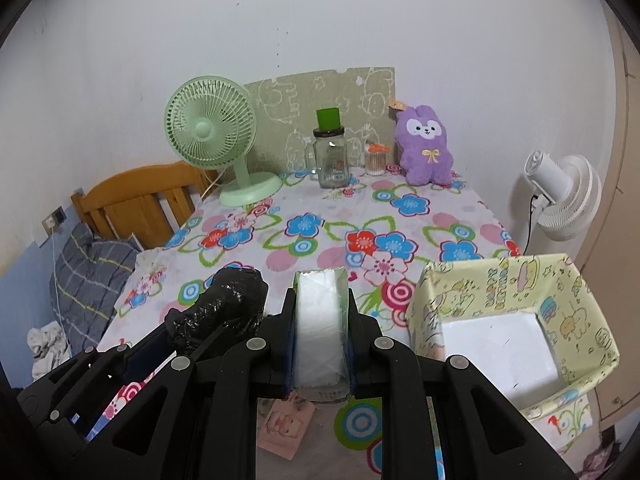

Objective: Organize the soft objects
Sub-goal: 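Carry the black bag and tissue pack in both grippers toward the paper box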

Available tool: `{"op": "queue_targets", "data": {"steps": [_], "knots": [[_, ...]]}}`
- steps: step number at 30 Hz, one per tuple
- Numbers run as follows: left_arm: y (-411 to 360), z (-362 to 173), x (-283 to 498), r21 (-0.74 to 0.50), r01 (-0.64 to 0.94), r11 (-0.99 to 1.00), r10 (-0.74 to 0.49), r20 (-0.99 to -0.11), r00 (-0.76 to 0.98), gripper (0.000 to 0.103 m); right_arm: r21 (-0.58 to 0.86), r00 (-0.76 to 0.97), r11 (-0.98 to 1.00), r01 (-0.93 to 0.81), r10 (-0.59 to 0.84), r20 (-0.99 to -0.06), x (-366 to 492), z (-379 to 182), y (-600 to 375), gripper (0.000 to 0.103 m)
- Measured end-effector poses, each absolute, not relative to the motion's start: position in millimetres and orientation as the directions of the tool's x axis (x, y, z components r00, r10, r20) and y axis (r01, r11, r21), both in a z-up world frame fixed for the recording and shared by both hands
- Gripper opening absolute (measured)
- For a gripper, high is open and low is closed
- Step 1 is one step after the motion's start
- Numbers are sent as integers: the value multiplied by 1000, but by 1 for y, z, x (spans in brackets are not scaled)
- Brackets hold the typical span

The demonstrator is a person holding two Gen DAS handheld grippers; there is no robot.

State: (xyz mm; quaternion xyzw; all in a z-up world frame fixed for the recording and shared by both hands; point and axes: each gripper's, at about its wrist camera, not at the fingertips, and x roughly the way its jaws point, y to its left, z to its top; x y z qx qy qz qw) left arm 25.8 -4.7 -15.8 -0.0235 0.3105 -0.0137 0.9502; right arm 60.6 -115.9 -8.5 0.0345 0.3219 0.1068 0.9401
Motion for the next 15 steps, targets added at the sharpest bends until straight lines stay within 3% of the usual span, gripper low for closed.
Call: {"op": "queue_targets", "data": {"steps": [15], "knots": [[-49, 7, 36, -45, 53, 998, -69, -555, 829, 30, 117, 805, 980, -160, 198, -560, 68, 17, -160, 22]]}}
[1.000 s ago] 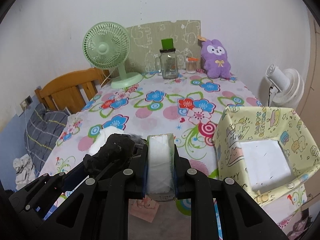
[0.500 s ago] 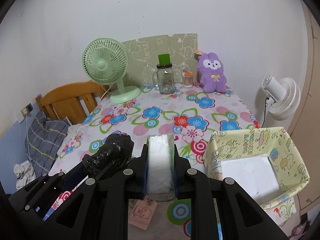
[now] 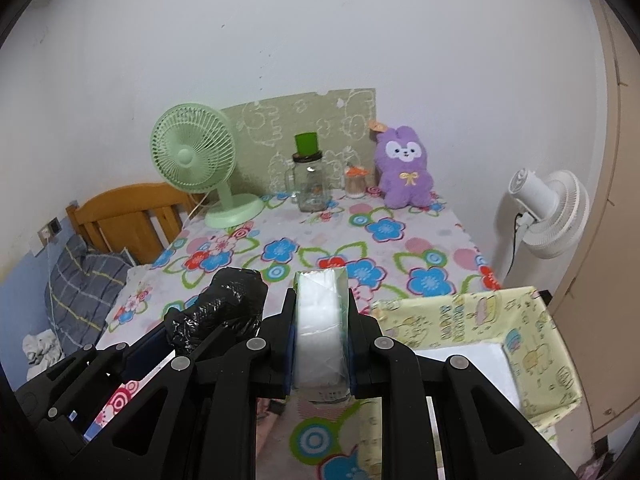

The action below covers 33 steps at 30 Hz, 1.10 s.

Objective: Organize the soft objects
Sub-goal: 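Carry the black bag and tissue pack in both grippers toward the paper box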

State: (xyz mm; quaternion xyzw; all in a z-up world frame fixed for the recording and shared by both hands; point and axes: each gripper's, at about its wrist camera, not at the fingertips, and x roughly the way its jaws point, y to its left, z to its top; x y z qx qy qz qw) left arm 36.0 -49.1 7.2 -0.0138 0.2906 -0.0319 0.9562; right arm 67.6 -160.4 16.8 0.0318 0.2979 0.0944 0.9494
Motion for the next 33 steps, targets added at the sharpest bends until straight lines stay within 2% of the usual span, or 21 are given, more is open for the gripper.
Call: {"op": "queue_targets", "data": {"steps": [15, 33], "knots": [[-97, 10, 50, -62, 158, 986, -166, -540, 825, 30, 95, 840, 993, -74, 113, -530, 69, 26, -211, 22], [-145, -7, 69, -62, 251, 966, -240, -575, 782, 30, 102, 827, 994, 35, 28, -562, 81, 4, -261, 22]]}}
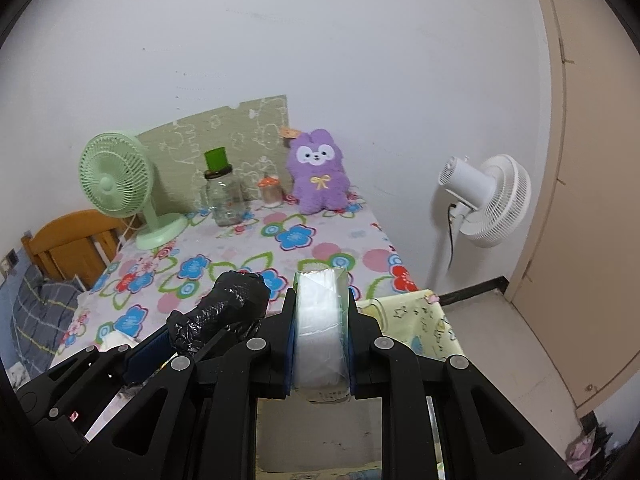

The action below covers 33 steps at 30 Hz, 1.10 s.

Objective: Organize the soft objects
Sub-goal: 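Carry the black bag and tissue pack in both grippers toward the paper box, then lower the black bag into the paper box and open the left gripper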

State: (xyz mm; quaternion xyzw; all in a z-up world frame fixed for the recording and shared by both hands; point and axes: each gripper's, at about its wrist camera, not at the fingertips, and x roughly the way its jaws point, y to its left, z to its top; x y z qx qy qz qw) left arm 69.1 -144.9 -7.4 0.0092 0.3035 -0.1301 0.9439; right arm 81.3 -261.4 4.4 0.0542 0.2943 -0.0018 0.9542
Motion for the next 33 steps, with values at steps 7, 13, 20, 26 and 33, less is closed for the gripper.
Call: {"op": "queue_targets", "data": {"steps": [7, 13, 20, 26, 33], "knots": [[-159, -21, 79, -56, 278, 959, -254, -607, 753, 30, 102, 809, 992, 75, 0, -588, 87, -9, -276, 22], [-171, -33, 87, -45, 297, 954, -256, -641, 724, 31, 106, 796, 988, 108, -22, -605, 93, -19, -289, 22], [-183, -49, 99, -32, 307, 951, -245, -687, 685, 39, 110, 778, 984, 140, -40, -626, 100, -31, -302, 22], [-189, -56, 105, -25, 299, 954, -227, -712, 664, 61, 111, 767, 983, 149, -44, -640, 107, -40, -308, 22], [-191, -59, 108, -30, 301, 953, -222, -744, 630, 75, 115, 757, 982, 148, -38, -653, 115, -47, -310, 22]]}}
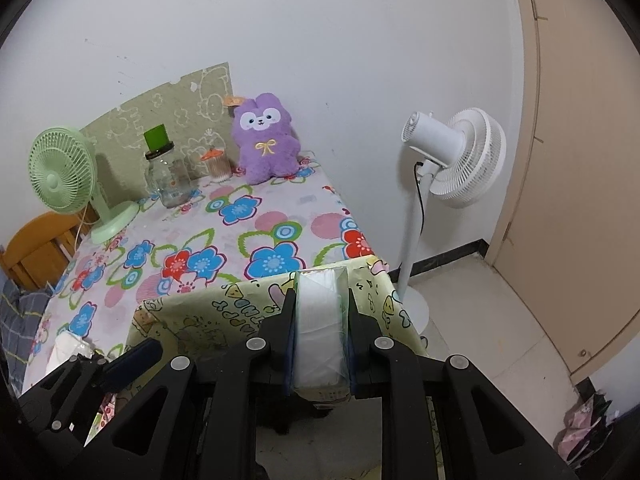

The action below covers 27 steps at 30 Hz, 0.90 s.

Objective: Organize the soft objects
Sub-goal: 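Lower the black bag into the paper box and open the left gripper, then lower the tissue pack into the paper box and open the right gripper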

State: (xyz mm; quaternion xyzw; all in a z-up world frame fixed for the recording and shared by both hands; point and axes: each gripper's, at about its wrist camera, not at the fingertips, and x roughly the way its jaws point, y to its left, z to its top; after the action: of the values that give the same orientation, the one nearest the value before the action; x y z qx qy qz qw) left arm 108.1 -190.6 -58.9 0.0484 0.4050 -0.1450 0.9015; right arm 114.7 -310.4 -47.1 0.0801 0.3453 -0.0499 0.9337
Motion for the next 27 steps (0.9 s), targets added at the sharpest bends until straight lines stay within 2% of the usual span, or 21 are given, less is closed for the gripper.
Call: {"op": "queue_targets", "data": {"steps": [3, 5, 7, 12, 17, 27], "knots": [[-191, -59, 109, -36, 304, 952, -227, -748, 623, 76, 112, 746, 983, 149, -37, -664, 117, -50, -310, 27], [-191, -59, 109, -39, 306, 951, -231, -748, 622, 76, 109, 742, 982, 152, -40, -669, 117, -50, -309, 47], [-190, -59, 108, -48, 309, 950, -239, -748, 619, 79, 118, 747, 981, 154, -38, -663, 114, -49, -309, 61], [-188, -55, 104, -58, 302, 951, -242, -750, 616, 87, 123, 755, 981, 150, -33, -655, 107, -43, -307, 66], [-182, -45, 93, -55, 297, 953, -244, -721, 648, 93, 115, 766, 983, 142, -35, -642, 97, -36, -300, 79], [-168, -23, 72, -13, 291, 957, -223, -675, 704, 99, 106, 797, 985, 139, -48, -601, 75, -17, -287, 80]]}}
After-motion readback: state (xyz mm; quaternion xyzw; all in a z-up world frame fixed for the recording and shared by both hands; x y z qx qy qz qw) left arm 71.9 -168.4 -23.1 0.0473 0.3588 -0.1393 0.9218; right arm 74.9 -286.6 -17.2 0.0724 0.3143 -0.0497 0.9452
